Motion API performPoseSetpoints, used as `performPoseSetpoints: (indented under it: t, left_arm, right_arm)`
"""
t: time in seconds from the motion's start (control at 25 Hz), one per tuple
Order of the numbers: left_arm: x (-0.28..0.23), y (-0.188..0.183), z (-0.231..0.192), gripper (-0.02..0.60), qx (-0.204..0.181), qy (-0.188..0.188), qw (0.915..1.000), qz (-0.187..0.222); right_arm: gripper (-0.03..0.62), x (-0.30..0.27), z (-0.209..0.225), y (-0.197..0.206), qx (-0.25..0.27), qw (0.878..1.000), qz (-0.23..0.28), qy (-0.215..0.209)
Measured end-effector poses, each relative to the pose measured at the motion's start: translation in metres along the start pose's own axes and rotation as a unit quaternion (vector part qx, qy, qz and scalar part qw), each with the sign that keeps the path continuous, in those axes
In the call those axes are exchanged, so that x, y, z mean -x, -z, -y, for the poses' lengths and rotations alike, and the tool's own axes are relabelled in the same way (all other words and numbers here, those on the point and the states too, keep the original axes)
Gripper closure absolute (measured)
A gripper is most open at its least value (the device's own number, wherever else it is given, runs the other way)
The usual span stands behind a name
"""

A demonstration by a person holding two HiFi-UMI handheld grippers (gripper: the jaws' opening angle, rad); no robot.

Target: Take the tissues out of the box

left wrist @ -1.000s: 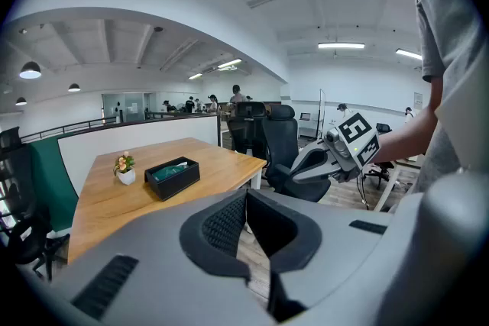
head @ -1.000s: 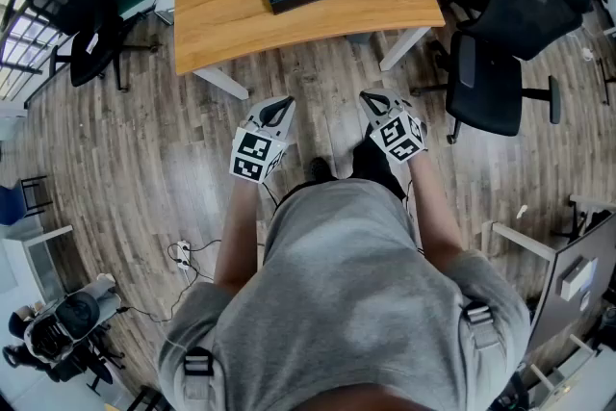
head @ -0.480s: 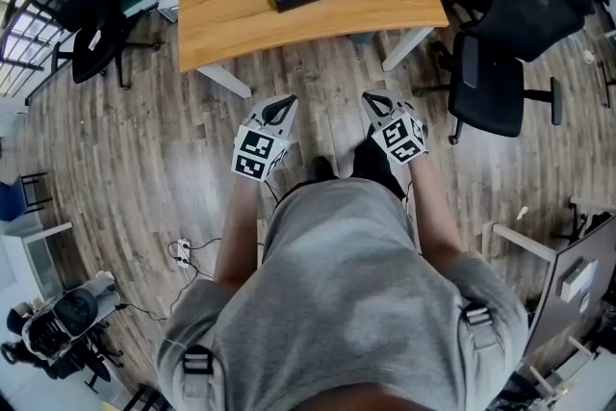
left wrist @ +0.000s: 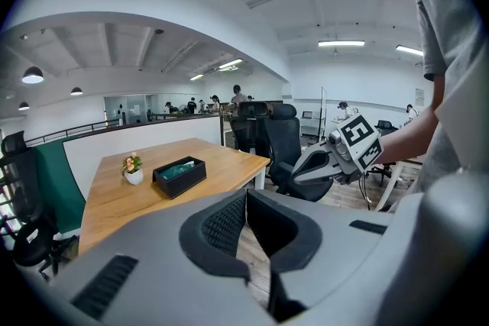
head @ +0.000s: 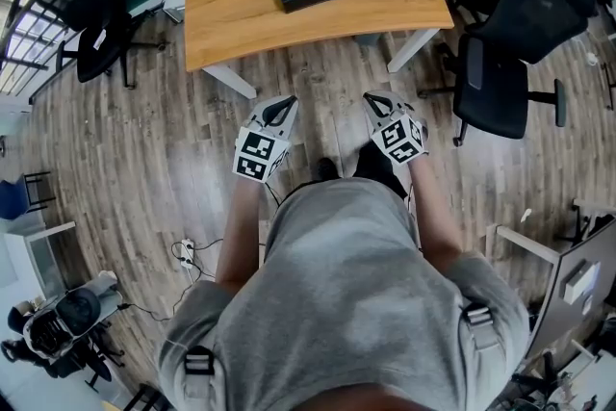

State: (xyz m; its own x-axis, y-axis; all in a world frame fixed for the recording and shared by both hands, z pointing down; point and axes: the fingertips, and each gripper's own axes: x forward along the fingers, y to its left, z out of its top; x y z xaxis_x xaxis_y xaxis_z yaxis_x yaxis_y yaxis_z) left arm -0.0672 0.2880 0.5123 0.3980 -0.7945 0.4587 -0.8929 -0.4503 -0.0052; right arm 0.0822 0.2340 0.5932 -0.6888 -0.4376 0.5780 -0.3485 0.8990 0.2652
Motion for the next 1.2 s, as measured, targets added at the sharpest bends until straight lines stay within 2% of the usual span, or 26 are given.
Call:
performPoseSetpoints:
  t: [0.64,1.2]
  left_arm:
    - [-0.001,-0.001,-0.015,0.56,0.0,-0.007,1.0,0.003]
    - [-0.033,-0.013,-0.046,0.56,0.013,-0.027,0.9995,-0.004]
  right_arm:
    - [0.588,-0.014,-0.002,0.001,0.003,1.0,-0.002,-0.003]
    - [0.588,-0.049,0.046,-0.013,0.025,0.999,0.004,-0.021]
